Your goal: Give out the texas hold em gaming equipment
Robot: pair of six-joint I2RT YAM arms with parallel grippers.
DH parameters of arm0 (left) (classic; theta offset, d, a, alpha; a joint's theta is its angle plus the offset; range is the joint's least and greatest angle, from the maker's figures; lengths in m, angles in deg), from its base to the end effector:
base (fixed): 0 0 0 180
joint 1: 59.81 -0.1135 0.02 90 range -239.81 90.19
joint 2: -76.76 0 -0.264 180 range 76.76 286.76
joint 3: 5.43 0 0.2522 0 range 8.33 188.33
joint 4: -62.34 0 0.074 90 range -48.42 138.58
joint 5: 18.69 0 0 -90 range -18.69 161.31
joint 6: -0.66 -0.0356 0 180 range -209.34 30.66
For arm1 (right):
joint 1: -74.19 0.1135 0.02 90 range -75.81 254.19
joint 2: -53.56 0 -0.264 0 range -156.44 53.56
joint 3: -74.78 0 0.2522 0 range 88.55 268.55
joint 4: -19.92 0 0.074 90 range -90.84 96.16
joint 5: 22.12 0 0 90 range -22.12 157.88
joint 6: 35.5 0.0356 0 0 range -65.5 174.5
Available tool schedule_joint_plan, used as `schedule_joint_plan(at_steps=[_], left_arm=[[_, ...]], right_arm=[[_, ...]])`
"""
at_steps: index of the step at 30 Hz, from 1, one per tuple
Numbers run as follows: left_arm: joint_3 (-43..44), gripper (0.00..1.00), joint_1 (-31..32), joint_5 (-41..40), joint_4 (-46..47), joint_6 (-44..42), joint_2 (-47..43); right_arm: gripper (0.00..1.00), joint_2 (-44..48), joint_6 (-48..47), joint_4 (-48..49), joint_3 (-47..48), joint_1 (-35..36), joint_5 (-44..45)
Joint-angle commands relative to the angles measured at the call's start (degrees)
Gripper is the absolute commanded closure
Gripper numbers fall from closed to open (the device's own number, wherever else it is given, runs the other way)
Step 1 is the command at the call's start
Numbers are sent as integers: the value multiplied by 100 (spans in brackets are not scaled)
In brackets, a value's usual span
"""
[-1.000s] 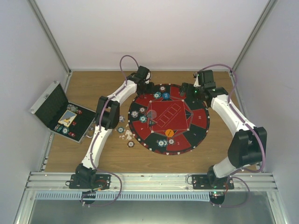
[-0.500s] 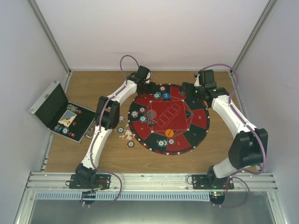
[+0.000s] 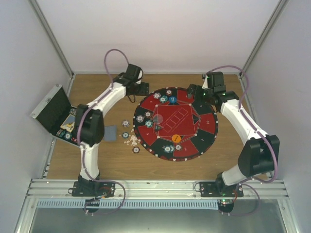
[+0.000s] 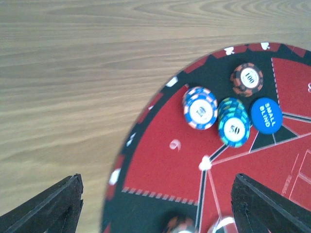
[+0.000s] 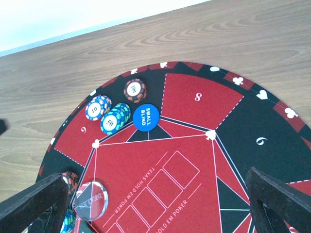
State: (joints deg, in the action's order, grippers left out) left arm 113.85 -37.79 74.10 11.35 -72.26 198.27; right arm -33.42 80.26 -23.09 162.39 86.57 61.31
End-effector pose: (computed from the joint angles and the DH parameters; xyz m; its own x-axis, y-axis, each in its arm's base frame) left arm 0.4402 -0.1799 0.2410 -0.8277 0.0183 -0.5609 0.1657 0.9629 -0.2131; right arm 0.3303 0.0767 0.3062 -0.7214 0.2837 -0.6318 0.0200 0.9204 0.3905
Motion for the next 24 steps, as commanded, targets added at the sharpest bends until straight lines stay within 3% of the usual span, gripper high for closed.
schedule_joint_plan(at_steps=[1,8,24], left_arm=[[-1385,16,-118,-600,160,-300,-1047],[-2919,22,-211,-1020,-75,-264,-1794],[-3615,28,-245,-771,-202,-374,-1892]], right_arm=[[0,-174,-135,142,82,73,-189],[0,-475,-242,137,283,106,-430],[0,-526,-181,122,201,243,-453]])
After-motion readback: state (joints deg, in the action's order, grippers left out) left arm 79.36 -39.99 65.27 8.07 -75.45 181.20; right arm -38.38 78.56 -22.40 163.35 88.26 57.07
